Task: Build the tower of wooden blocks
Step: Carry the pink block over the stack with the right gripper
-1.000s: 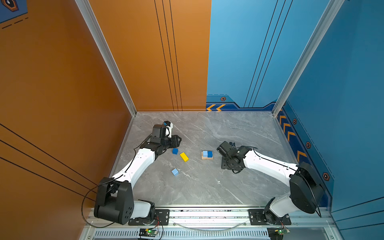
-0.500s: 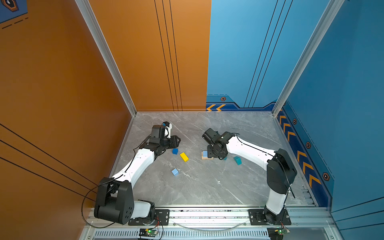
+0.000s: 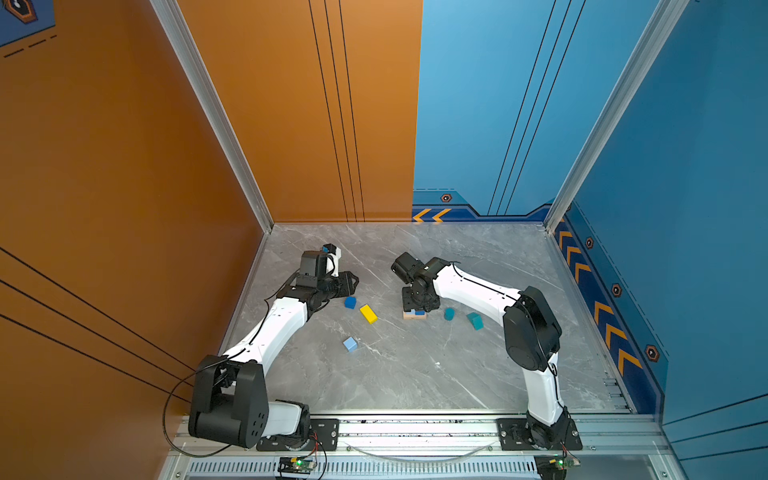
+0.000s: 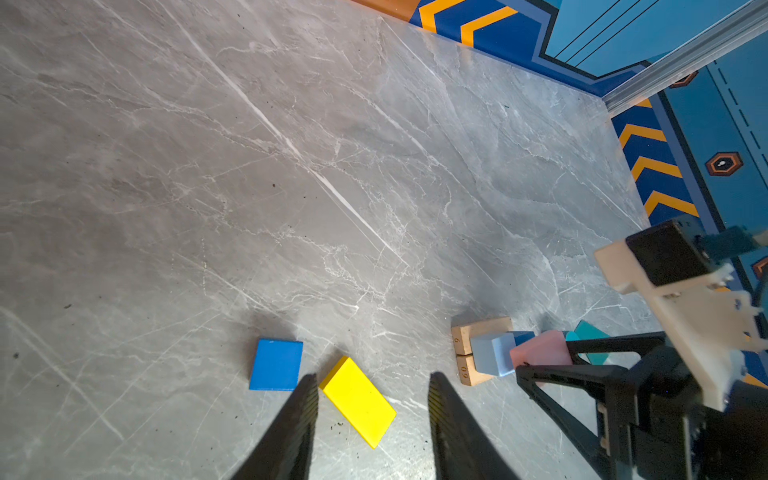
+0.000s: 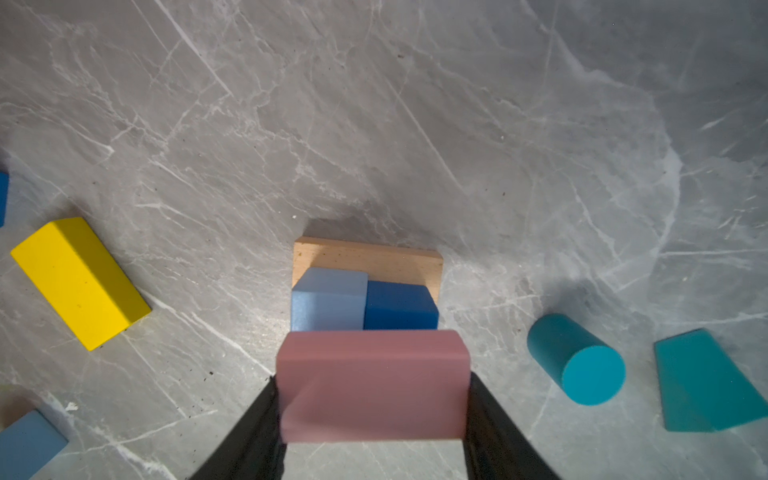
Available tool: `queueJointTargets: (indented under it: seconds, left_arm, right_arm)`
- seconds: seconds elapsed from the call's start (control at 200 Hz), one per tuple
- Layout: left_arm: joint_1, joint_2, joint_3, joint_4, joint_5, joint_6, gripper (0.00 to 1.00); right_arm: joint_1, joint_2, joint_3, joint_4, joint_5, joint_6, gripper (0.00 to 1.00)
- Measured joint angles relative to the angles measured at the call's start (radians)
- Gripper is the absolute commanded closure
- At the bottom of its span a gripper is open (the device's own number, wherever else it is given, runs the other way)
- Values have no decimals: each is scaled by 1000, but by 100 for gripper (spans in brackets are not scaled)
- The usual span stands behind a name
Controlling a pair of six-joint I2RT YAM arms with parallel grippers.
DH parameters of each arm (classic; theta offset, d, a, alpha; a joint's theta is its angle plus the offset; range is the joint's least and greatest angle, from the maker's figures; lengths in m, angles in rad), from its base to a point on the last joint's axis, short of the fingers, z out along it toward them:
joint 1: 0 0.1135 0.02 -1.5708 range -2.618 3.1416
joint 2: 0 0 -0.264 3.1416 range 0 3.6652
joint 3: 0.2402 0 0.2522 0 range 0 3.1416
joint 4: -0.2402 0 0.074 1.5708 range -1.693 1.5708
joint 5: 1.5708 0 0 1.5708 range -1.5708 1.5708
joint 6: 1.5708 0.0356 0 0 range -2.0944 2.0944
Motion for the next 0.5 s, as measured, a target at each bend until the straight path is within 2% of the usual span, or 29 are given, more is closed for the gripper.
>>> queueJointTargets:
  seconds: [0.501]
  left_arm:
    - [6, 0, -2, 0, 0, 0, 54]
  right_arm:
    - [0, 47, 35, -6, 8, 0, 49]
